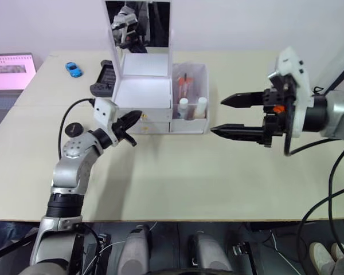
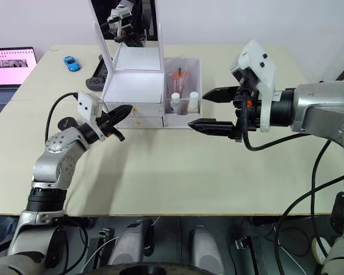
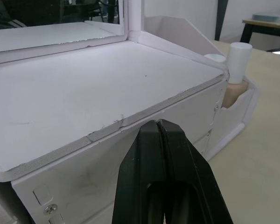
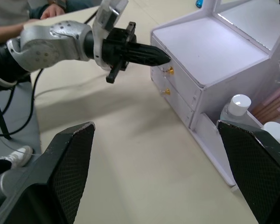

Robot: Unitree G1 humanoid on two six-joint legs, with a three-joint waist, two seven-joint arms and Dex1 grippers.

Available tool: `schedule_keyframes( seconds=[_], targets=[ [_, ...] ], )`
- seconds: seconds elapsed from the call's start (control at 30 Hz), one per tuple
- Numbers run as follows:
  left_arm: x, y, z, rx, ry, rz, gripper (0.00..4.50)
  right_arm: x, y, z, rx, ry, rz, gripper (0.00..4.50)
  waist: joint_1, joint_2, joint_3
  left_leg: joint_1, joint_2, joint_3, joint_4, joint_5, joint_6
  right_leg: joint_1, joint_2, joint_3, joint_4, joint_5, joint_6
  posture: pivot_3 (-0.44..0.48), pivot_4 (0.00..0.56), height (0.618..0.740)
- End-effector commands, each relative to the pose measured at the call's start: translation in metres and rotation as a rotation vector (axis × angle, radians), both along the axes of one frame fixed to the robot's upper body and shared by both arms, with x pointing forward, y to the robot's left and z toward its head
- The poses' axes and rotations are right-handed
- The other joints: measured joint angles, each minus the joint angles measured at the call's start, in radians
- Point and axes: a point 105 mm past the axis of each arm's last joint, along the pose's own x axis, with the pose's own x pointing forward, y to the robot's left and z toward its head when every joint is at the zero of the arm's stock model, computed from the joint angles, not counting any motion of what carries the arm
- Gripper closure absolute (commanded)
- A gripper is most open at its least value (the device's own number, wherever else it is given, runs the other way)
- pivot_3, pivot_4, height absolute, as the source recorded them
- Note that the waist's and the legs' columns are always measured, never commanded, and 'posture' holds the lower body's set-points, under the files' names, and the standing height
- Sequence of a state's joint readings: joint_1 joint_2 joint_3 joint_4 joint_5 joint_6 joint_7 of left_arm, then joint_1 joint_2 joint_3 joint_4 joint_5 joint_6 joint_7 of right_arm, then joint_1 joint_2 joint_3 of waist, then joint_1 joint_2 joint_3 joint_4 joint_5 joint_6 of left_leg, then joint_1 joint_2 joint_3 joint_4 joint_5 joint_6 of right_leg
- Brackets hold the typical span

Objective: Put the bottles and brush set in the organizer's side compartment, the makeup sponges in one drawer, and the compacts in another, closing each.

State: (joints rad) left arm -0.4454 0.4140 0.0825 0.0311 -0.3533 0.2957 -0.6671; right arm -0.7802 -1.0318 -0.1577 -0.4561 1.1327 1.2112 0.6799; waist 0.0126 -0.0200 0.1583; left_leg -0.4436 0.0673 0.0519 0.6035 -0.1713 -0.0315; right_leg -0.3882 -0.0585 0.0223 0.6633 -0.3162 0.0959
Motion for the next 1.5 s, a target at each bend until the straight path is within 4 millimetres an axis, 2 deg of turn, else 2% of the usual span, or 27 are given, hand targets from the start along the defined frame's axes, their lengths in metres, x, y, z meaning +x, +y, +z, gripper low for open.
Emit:
schedule_keyframes(
  seconds=[0.03, 0.17, 0.2, 0.23, 0.27, 0.3, 0.4, 0.43, 0.53, 0.63, 0.8, 0.97, 1.1, 1.2, 1.3, 1.5],
  targets=[
    [-0.005, 0.011, 0.016, 0.022, -0.052, -0.004, 4.48, -0.004, -0.007, 0.008, -0.010, -0.088, -0.011, 0.00, -0.001, 0.000, 0.000, 0.000, 0.000, 0.000, 0.000, 0.000, 0.000, 0.000, 0.000, 0.000, 0.000, 0.000, 0.000, 0.000, 0.150, 0.740],
    [-0.015, 0.024, 0.015, 0.030, -0.020, -0.037, 4.48, -0.005, -0.017, 0.003, 0.003, -0.101, -0.024, 0.00, -0.003, 0.000, 0.000, 0.000, 0.000, 0.000, -0.002, 0.000, 0.000, -0.001, 0.000, 0.000, 0.000, 0.000, 0.000, 0.000, 0.150, 0.740],
    [-0.018, 0.031, 0.014, 0.043, -0.006, -0.039, 4.48, -0.004, -0.024, 0.002, 0.005, -0.105, -0.055, 0.00, -0.003, 0.000, 0.000, 0.000, 0.000, 0.000, -0.002, 0.000, 0.000, -0.001, 0.000, 0.000, 0.000, 0.000, 0.000, 0.000, 0.150, 0.740],
    [-0.020, 0.036, 0.013, 0.058, 0.002, -0.040, 4.23, -0.004, -0.031, 0.000, 0.000, -0.110, -0.079, 0.00, -0.003, 0.000, 0.000, 0.000, 0.000, 0.000, -0.002, 0.000, 0.000, -0.001, 0.000, 0.000, 0.000, 0.000, 0.000, 0.000, 0.150, 0.740],
    [-0.021, 0.040, 0.012, 0.066, 0.009, -0.041, 3.94, -0.004, -0.035, -0.002, -0.006, -0.115, -0.093, 0.00, -0.003, 0.000, 0.000, 0.000, 0.001, 0.000, -0.002, 0.000, 0.000, -0.001, 0.001, 0.000, 0.000, 0.000, 0.000, 0.000, 0.150, 0.740],
    [-0.023, 0.053, 0.013, 0.078, 0.015, -0.023, 3.61, -0.001, -0.049, -0.003, 0.034, -0.098, -0.152, 0.00, -0.003, 0.000, 0.000, 0.000, 0.001, 0.000, -0.003, 0.000, 0.000, -0.001, 0.001, 0.000, 0.000, 0.000, 0.000, 0.000, 0.150, 0.740],
    [-0.031, 0.090, 0.016, 0.137, 0.024, 0.028, 2.15, 0.003, -0.087, -0.007, 0.117, -0.123, -0.300, 0.00, -0.002, -0.002, 0.000, 0.001, 0.001, 0.000, -0.003, 0.000, 0.000, -0.001, 0.001, -0.001, 0.000, 0.000, 0.000, 0.000, 0.150, 0.740],
    [-0.035, 0.100, 0.015, 0.150, 0.034, 0.031, 1.47, 0.002, -0.095, -0.010, 0.124, -0.134, -0.332, 0.00, -0.003, -0.001, 0.000, 0.001, 0.000, 0.000, -0.003, 0.000, 0.000, 0.000, 0.000, -0.001, 0.000, 0.000, 0.000, 0.000, 0.150, 0.740],
    [-0.039, 0.134, 0.016, 0.169, 0.058, 0.096, 0.13, 0.000, -0.118, -0.021, 0.116, -0.160, -0.397, 0.00, -0.003, -0.001, -0.001, 0.001, 0.000, 0.001, -0.003, 0.000, 0.000, -0.001, 0.000, 0.000, 0.000, 0.000, 0.000, 0.000, 0.150, 0.740],
    [-0.040, 0.167, 0.018, 0.189, 0.048, 0.196, 0.05, -0.003, -0.145, -0.029, 0.110, -0.230, -0.487, 0.00, -0.002, -0.001, -0.001, 0.002, 0.001, 0.001, -0.003, 0.000, 0.000, -0.001, 0.000, -0.001, 0.000, 0.000, 0.000, 0.000, 0.150, 0.740],
    [-0.057, 0.226, 0.009, 0.216, 0.063, 0.379, 0.05, -0.014, -0.177, -0.064, 0.041, -0.202, -0.571, 0.00, -0.004, -0.001, -0.001, 0.002, 0.000, 0.001, -0.004, 0.000, 0.000, 0.000, 0.000, -0.001, -0.001, 0.000, 0.000, 0.000, 0.150, 0.740],
    [-0.077, 0.262, 0.002, 0.226, 0.102, 0.484, 0.05, -0.015, -0.190, -0.082, 0.039, -0.187, -0.622, 0.00, -0.022, -0.001, -0.001, 0.003, 0.001, 0.002, -0.006, 0.000, 0.000, -0.001, -0.001, -0.001, -0.001, -0.001, -0.002, 0.000, 0.150, 0.740],
    [-0.095, 0.286, -0.006, 0.226, 0.136, 0.562, 0.05, -0.015, -0.191, -0.094, 0.047, -0.159, -0.644, 0.00, -0.026, -0.002, -0.002, 0.003, 0.001, 0.002, -0.007, 0.000, 0.000, -0.001, -0.001, -0.002, -0.001, -0.001, -0.002, 0.000, 0.150, 0.740],
    [-0.104, 0.293, -0.011, 0.228, 0.144, 0.584, 0.05, -0.014, -0.187, -0.096, 0.049, -0.157, -0.644, 0.00, -0.026, -0.002, -0.002, 0.003, 0.001, 0.003, -0.007, 0.000, 0.000, -0.002, -0.003, -0.002, -0.001, -0.001, -0.002, 0.000, 0.150, 0.740],
    [-0.105, 0.292, -0.013, 0.229, 0.152, 0.583, 0.05, -0.011, -0.180, -0.091, 0.055, -0.152, -0.622, 0.00, -0.025, -0.003, -0.002, 0.003, 0.001, 0.003, -0.007, 0.000, 0.000, -0.001, -0.004, -0.002, -0.001, -0.002, -0.003, 0.000, 0.150, 0.740],
    [-0.098, 0.266, -0.002, 0.233, 0.112, 0.504, 0.05, 0.002, -0.131, -0.058, 0.112, -0.113, -0.425, 0.00, -0.027, -0.002, -0.002, 0.003, 0.002, 0.003, -0.007, 0.000, 0.000, -0.001, -0.006, -0.001, -0.001, -0.002, -0.004, 0.000, 0.150, 0.740]
  ],
)
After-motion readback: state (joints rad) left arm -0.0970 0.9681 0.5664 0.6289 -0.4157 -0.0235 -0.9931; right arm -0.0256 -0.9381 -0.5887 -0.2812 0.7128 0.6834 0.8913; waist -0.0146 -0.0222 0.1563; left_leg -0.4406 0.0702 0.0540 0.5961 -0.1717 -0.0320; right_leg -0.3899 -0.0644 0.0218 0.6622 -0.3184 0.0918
